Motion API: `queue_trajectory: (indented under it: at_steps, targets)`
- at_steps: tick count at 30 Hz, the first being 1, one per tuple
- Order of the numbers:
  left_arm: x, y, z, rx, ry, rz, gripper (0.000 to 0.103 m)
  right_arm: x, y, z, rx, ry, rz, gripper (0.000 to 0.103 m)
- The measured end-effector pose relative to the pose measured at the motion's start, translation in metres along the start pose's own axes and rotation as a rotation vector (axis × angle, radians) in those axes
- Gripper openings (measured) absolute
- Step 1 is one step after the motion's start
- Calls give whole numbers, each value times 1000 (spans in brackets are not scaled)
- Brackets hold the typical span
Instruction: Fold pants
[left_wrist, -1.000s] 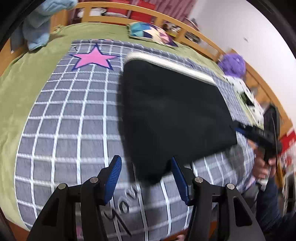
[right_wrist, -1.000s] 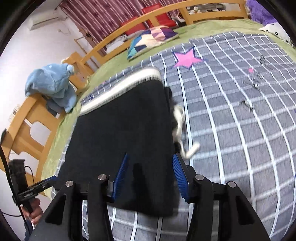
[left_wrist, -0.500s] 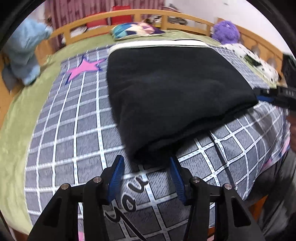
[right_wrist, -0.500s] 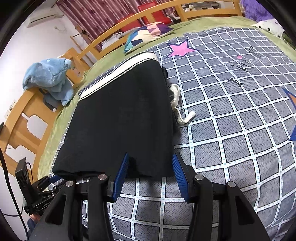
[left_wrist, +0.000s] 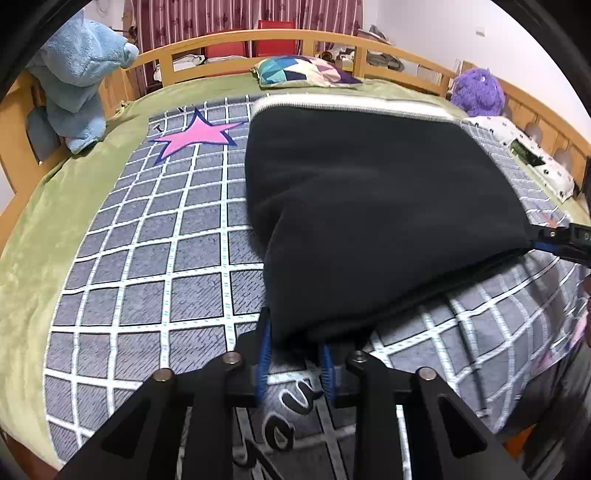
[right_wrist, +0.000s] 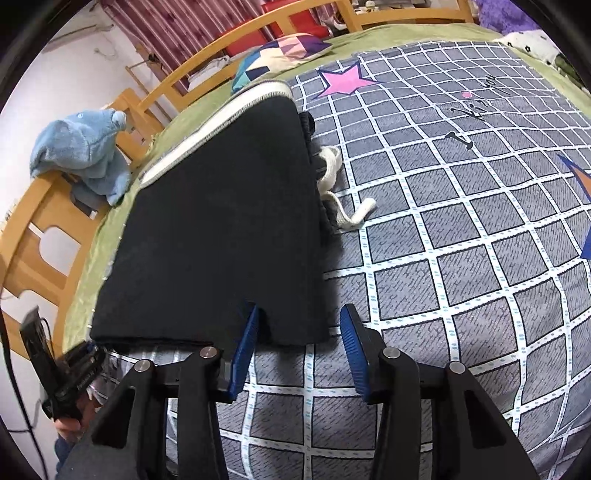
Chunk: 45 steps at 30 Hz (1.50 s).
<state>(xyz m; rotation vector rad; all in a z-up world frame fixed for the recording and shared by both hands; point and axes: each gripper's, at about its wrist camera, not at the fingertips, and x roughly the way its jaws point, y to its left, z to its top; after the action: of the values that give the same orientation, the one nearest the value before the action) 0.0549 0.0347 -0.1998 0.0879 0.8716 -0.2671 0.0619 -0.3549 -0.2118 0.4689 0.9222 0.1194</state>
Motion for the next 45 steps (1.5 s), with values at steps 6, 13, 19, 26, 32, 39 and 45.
queue_trajectory:
  at_steps: [6, 13, 19, 26, 32, 39, 45]
  targets:
    - [14, 1, 5, -45, 33, 9, 16, -8, 9, 6, -23, -69, 25, 44]
    - [-13, 2, -3, -34, 35, -45, 13, 18, 1, 1, -24, 25, -4, 40]
    - [-21, 4, -8, -53, 80, -37, 16, -1, 8, 12, -69, -12, -36, 40]
    - [-63, 25, 6, -100, -35, -69, 17, -31, 36, 25, -177, -116, 31, 40]
    - [-28, -9, 50, -49, -80, -93, 19, -2, 57, 23, -229, -137, 68, 40]
    - [8, -20, 25, 28, 6, -24, 27, 17, 52, 2, -352, -72, -84, 29]
    - [3, 4, 77, -109, -15, -118, 35, -3, 59, 26, -388, -126, -85, 40]
